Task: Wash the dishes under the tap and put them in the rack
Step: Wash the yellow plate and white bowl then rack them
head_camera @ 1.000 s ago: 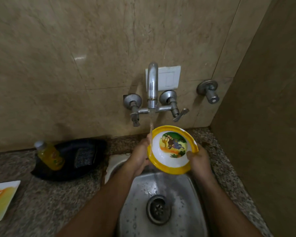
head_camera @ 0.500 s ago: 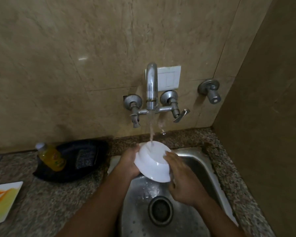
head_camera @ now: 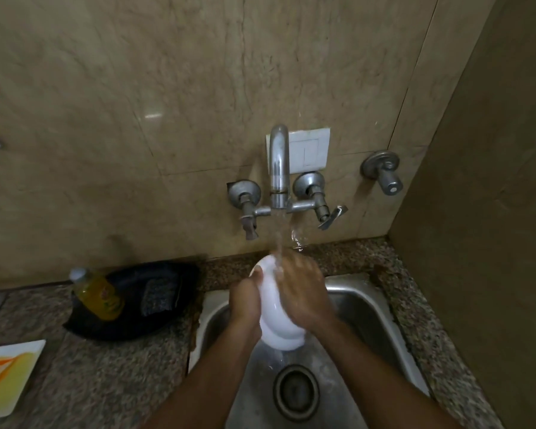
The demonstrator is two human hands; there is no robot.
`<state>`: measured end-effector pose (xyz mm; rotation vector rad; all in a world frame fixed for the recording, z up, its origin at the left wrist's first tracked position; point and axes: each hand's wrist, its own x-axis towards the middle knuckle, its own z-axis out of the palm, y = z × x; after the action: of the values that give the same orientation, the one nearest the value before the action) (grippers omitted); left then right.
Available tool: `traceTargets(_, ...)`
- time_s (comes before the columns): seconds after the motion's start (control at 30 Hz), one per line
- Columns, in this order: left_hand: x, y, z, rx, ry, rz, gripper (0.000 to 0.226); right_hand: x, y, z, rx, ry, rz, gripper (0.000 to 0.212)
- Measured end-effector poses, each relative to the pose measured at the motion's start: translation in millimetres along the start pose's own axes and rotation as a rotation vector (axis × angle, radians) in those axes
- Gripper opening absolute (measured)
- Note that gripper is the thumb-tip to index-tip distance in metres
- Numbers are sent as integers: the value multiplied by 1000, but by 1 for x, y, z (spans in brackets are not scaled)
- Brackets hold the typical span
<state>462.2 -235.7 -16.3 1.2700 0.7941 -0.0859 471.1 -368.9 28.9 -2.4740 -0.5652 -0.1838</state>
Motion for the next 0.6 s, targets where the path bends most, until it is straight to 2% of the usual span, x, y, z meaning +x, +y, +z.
traceTargets(0.03, 17, -9, -1, -9, 24, 17, 62, 5, -5, 3, 26, 42, 119, 58)
traceTargets(0.07, 15, -8, -1, -3, 47, 33, 65, 7, -13, 6, -1, 51, 134, 56)
traceTargets(0.17, -47, 31, 4, -42, 59, 41, 38, -2, -23, 5, -47, -40, -160, 51)
traceTargets(0.2, -56, 35, 4, -15, 72, 80, 36, -4, -19, 2, 12, -24, -155, 51)
traceTargets(0.3, -63, 36, 2, -11, 234, 137, 44, -12, -15, -1, 154, 171, 82, 49)
traceTargets(0.33, -63, 36, 2, 13, 255, 151, 44, -18, -19, 1, 141, 154, 18, 48)
traceTargets(0.4, -63, 36, 5, 67, 249, 152, 41, -27, -15, 10, 59, 53, -184, 51)
traceTargets(0.43, -68, 37, 6, 120, 220, 174, 40, -26, -12, 10, 85, 23, -143, 54)
traceTargets(0.5, -72, 36, 11, 212, 197, 236, 40, -20, -6, 9, 170, 116, 84, 63)
traceTargets(0.53, -71, 38, 12, 214, 175, 249, 39, -19, -7, 9, 190, 133, 132, 64)
traceTargets(0.6, -66, 41, 12, 151, 94, 203, 35, -24, -17, 3, 165, 28, -83, 55)
